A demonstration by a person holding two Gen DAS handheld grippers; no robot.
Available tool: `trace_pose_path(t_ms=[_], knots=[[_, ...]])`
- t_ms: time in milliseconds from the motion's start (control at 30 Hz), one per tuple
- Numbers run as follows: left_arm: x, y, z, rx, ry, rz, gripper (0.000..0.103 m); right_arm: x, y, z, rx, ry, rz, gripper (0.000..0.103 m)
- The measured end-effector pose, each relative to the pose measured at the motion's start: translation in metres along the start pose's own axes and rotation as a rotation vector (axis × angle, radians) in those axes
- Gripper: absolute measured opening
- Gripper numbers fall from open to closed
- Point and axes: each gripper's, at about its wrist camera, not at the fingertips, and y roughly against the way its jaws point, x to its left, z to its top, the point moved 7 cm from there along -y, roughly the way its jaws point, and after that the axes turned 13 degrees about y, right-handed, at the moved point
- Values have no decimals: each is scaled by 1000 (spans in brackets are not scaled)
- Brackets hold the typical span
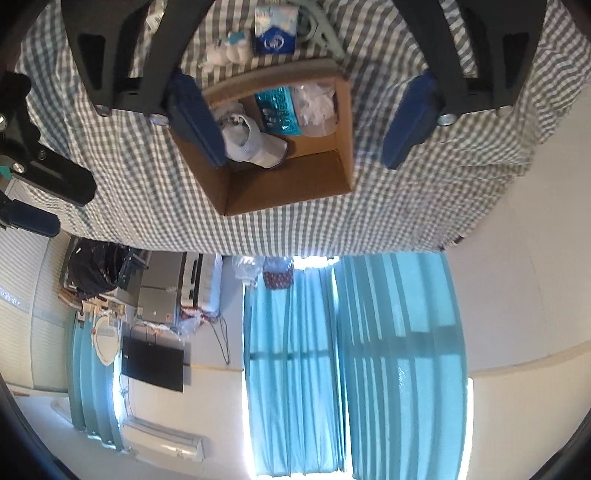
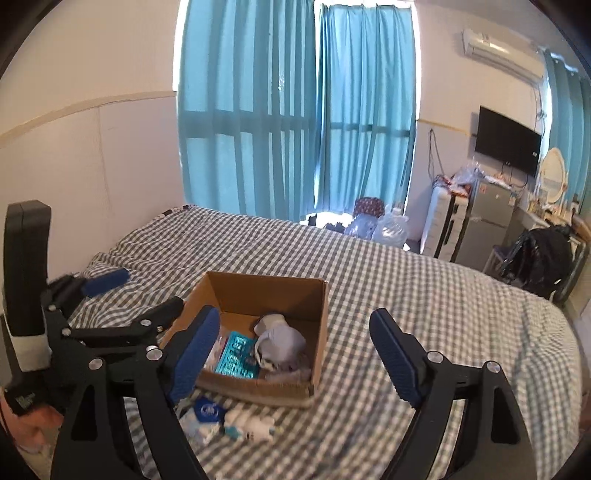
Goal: Organize objects
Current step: 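Grasp the foil packet with the left tool while the right tool carries the sock to the box, then grasp the blue tissue pack with the left tool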
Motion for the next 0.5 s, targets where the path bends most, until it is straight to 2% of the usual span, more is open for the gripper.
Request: trace_pose_path(t_ms=[33, 233, 500], knots=[[1, 6, 1, -9, 5, 3, 103, 2, 11, 0, -6, 3, -6, 87], [13, 43, -8, -20, 28, 20, 103, 7, 70, -7, -40, 2, -31, 89], [26, 67, -39, -10, 32, 39, 103, 22, 93, -35, -33, 15, -36, 89]])
